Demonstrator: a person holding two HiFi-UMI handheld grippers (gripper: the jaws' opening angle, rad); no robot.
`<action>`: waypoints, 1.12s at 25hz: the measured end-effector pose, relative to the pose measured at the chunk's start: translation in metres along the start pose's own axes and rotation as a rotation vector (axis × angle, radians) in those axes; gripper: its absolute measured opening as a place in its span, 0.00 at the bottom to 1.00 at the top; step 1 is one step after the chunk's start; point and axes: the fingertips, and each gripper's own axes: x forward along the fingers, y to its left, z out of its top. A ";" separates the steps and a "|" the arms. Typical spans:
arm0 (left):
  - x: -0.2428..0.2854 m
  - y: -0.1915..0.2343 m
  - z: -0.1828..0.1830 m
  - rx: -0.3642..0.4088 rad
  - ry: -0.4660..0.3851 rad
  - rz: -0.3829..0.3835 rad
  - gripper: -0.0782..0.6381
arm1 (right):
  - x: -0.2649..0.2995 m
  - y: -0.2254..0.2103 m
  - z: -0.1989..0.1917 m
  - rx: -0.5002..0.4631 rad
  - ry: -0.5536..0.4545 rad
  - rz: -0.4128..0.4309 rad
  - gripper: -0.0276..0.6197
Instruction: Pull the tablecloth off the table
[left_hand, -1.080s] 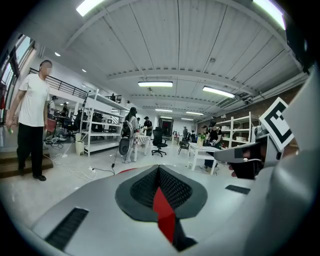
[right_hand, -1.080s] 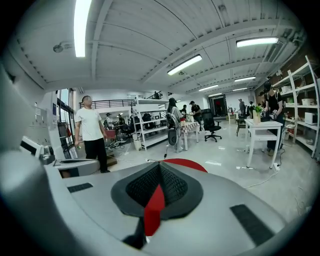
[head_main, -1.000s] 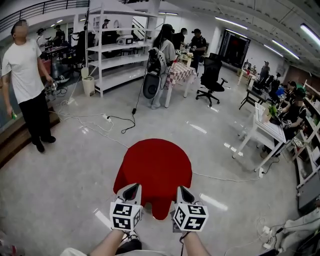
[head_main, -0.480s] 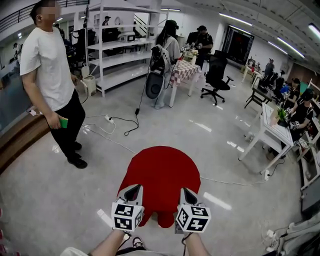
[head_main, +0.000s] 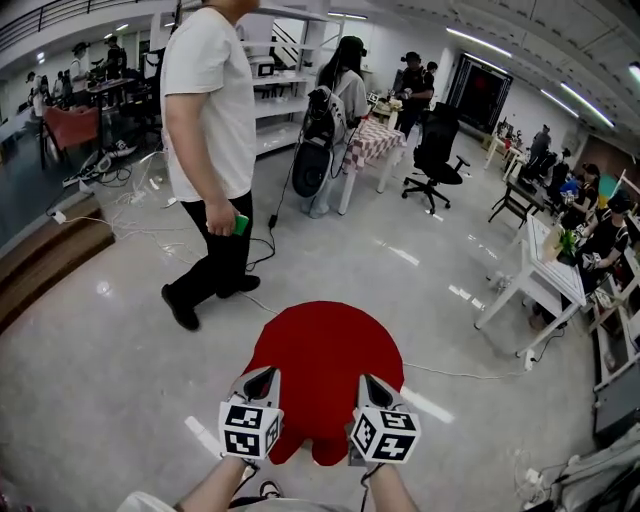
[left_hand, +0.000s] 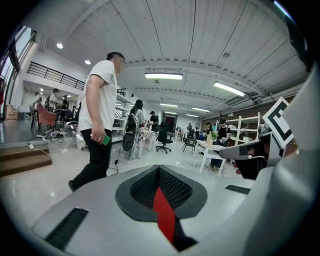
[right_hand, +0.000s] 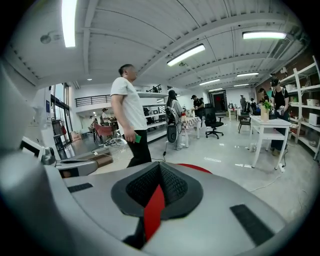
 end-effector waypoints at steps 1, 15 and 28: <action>0.002 0.003 0.002 -0.002 -0.003 -0.001 0.13 | 0.002 0.001 0.002 -0.007 0.002 -0.006 0.08; 0.020 0.026 -0.012 -0.076 0.034 0.088 0.13 | 0.042 -0.006 0.002 -0.024 0.073 0.056 0.08; -0.001 0.065 -0.049 -0.136 0.104 0.273 0.13 | 0.082 0.005 -0.021 -0.049 0.183 0.179 0.08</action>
